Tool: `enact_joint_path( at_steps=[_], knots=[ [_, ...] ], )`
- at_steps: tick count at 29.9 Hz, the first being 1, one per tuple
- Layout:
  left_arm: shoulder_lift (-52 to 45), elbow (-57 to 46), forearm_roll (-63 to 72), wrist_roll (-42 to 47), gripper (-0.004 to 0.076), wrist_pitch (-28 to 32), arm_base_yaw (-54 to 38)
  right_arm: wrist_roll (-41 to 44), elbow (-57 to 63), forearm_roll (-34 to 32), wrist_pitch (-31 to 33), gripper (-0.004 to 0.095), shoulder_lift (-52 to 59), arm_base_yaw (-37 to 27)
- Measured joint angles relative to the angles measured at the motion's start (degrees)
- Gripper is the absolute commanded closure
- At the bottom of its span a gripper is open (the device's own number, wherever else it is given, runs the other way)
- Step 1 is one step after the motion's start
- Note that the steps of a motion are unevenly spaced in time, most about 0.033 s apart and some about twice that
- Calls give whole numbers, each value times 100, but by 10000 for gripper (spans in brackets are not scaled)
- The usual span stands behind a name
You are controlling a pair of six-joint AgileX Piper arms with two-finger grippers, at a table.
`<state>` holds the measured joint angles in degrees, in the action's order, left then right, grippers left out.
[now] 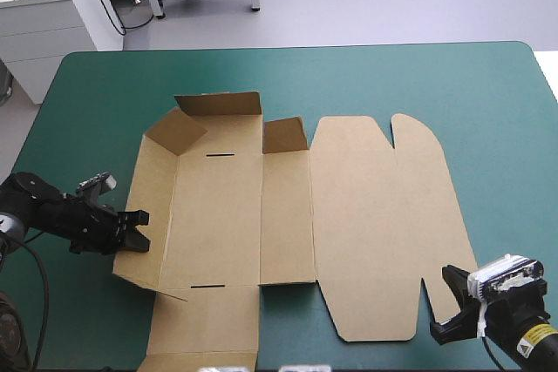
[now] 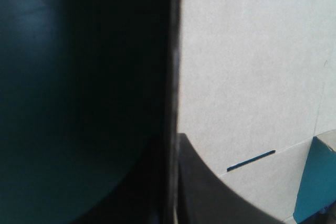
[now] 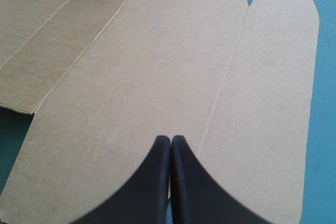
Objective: Fold the box
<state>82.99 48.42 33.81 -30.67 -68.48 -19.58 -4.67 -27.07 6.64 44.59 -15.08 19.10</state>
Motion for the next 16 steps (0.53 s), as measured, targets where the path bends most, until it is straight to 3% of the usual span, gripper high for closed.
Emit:
enact_joint_path(
  at_steps=[9,16],
  knots=[
    [0,322,-374,125,732,-76,56,0,0,30,125,927,0,0],
    [0,1333,-1107,149,732,-89,686,0,0,41,167,927,0,0]
  ],
)
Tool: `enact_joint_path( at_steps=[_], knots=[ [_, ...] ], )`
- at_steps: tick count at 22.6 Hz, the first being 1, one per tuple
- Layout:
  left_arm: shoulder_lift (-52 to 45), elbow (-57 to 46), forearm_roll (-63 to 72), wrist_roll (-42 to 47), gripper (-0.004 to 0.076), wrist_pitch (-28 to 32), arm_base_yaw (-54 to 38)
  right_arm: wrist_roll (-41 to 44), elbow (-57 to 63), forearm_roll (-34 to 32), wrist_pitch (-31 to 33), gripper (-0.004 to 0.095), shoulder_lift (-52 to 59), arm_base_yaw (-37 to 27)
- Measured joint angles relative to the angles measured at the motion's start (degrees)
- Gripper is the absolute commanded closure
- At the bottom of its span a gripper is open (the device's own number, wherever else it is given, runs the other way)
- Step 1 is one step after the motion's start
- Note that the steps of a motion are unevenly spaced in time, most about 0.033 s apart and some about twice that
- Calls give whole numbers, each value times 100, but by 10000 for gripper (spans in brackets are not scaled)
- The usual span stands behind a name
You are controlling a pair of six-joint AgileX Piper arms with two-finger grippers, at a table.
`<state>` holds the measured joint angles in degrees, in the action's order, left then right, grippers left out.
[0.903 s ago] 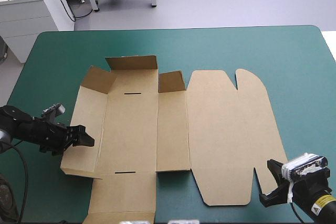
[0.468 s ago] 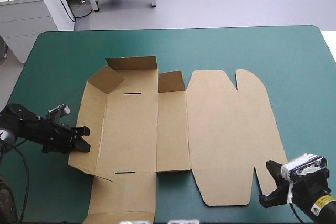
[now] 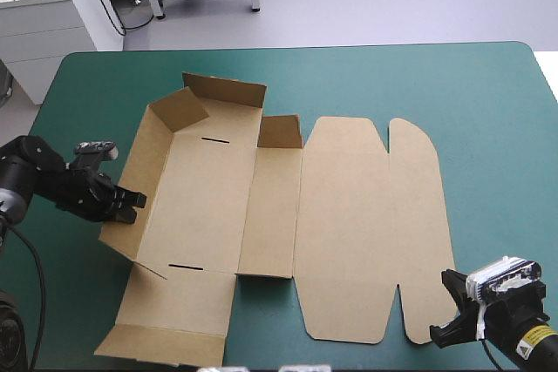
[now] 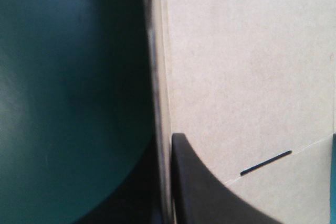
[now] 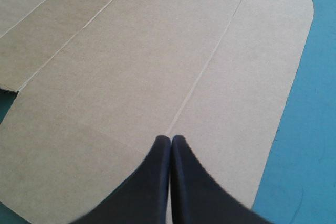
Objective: Fold the box
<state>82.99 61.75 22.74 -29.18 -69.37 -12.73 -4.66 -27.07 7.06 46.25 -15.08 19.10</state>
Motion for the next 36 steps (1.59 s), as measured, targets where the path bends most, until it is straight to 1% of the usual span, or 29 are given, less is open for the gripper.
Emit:
enact_joint_path(
  at_steps=[6,7,10,13,14,16,18,19,21,22,23,24,25,29,31,35,36],
  knots=[
    [0,735,-1292,67,732,45,1169,0,0,19,174,927,0,0],
    [0,826,-1726,80,732,243,1538,0,0,22,236,927,0,0],
    [0,844,-2608,85,732,738,2255,0,0,22,304,927,0,0],
    [0,844,-3739,61,732,1507,3027,0,0,26,381,927,0,0],
    [0,844,-3889,61,732,1648,3134,0,0,26,381,927,0,0],
    [39,844,-4435,61,732,2298,3530,0,0,46,381,927,0,0],
    [185,844,-4918,61,732,2612,3804,0,0,101,385,927,0,0],
    [253,844,-5115,67,733,2643,3908,0,0,124,385,927,0,0],
    [361,844,-5433,578,733,2680,4176,-13,0,137,385,927,0,0],
    [363,767,-5727,1119,733,2803,4372,-73,0,152,393,927,0,0],
    [349,665,-6103,1506,732,2883,4603,-119,0,173,401,927,0,0],
    [344,492,-6754,2000,733,2901,4864,-199,0,217,401,927,0,0],
    [339,389,-7188,2188,732,2874,5054,-224,0,239,405,927,0,0],
    [302,-174,-8813,3193,732,2575,5743,-270,0,275,408,927,0,0],
    [286,-430,-9419,3706,732,2445,5975,-281,0,275,408,927,0,0],
    [284,-1071,-11304,5148,732,2021,6589,-281,0,278,419,927,0,0],
    [284,-1124,-11478,5268,732,1975,6665,-281,0,278,422,927,0,0]
  ],
)
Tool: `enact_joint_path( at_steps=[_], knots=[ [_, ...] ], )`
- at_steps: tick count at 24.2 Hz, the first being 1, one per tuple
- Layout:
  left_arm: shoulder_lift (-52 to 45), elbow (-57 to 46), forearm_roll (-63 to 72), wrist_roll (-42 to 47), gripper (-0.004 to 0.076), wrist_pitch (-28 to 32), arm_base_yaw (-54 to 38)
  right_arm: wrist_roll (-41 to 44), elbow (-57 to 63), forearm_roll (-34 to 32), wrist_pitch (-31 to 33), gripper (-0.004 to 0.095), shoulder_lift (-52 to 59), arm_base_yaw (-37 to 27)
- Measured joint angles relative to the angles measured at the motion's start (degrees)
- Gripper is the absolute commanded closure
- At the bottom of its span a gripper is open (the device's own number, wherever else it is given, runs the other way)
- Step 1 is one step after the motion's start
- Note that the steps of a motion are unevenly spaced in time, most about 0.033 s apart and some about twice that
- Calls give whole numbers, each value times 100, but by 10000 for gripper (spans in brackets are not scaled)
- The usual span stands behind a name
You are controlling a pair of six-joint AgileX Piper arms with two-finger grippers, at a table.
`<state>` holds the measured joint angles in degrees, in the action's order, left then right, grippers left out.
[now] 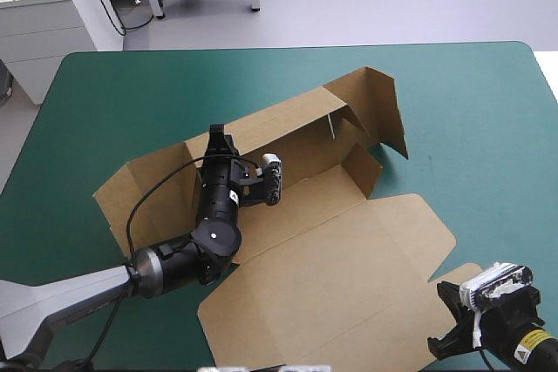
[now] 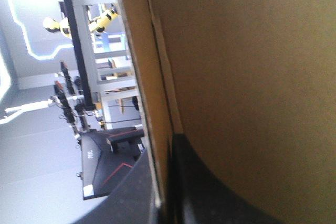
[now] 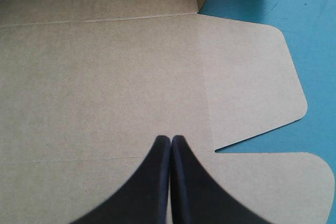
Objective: Fold the box
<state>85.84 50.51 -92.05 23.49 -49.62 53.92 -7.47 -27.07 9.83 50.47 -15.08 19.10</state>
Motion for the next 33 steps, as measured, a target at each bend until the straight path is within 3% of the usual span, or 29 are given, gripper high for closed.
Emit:
enact_joint_path(
  at_steps=[10,18,33],
  knots=[
    [-455,-468,-260,214,732,-207,693,0,0,0,4,927,0,0],
    [-1363,-1017,-276,-162,732,354,808,0,0,0,4,927,0,0],
    [-1426,-1017,-412,-735,732,1163,652,0,0,0,4,927,0,0]
  ],
)
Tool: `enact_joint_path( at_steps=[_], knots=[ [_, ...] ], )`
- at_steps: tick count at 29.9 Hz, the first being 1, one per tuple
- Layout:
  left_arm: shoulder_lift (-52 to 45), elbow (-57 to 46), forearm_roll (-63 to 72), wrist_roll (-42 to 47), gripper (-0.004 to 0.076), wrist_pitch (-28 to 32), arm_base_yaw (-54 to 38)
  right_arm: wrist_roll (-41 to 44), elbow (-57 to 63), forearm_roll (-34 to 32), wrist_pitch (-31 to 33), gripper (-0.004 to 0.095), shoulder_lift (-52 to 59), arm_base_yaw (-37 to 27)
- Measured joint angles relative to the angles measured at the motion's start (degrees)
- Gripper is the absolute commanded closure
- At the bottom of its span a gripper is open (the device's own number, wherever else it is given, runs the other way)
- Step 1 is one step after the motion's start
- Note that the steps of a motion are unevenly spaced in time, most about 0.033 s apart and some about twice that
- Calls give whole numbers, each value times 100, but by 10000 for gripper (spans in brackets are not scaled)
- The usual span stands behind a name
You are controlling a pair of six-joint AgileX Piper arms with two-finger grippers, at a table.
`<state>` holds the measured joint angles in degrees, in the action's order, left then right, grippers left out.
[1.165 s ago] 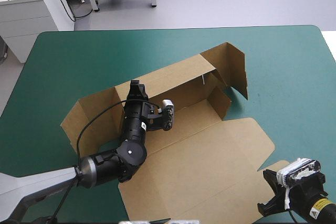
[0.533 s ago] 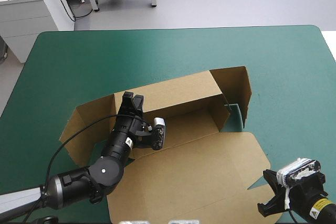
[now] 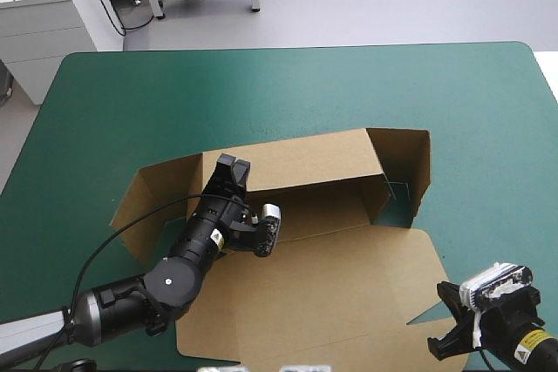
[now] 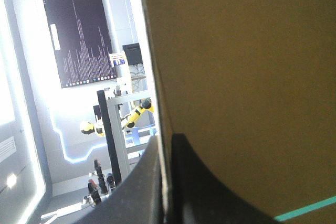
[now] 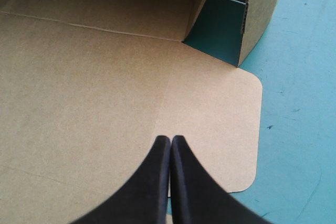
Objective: Fold the box
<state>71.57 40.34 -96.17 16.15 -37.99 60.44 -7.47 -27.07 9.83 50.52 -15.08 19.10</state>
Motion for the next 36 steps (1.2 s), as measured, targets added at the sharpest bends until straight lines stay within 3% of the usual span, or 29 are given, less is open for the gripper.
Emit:
enact_joint_path(
  at_steps=[7,16,32,34,36],
  knots=[
    [-4,156,-104,-34,732,922,-826,0,0,0,0,927,0,0],
    [1,456,4,-78,732,1751,-919,0,0,4,0,927,0,0],
    [1,462,119,-42,732,1799,-919,0,0,4,0,913,0,0],
    [1,462,134,-42,732,1799,-919,35,0,4,0,876,0,0],
    [1,462,134,-39,732,1799,-919,142,0,4,0,779,0,0]
  ],
)
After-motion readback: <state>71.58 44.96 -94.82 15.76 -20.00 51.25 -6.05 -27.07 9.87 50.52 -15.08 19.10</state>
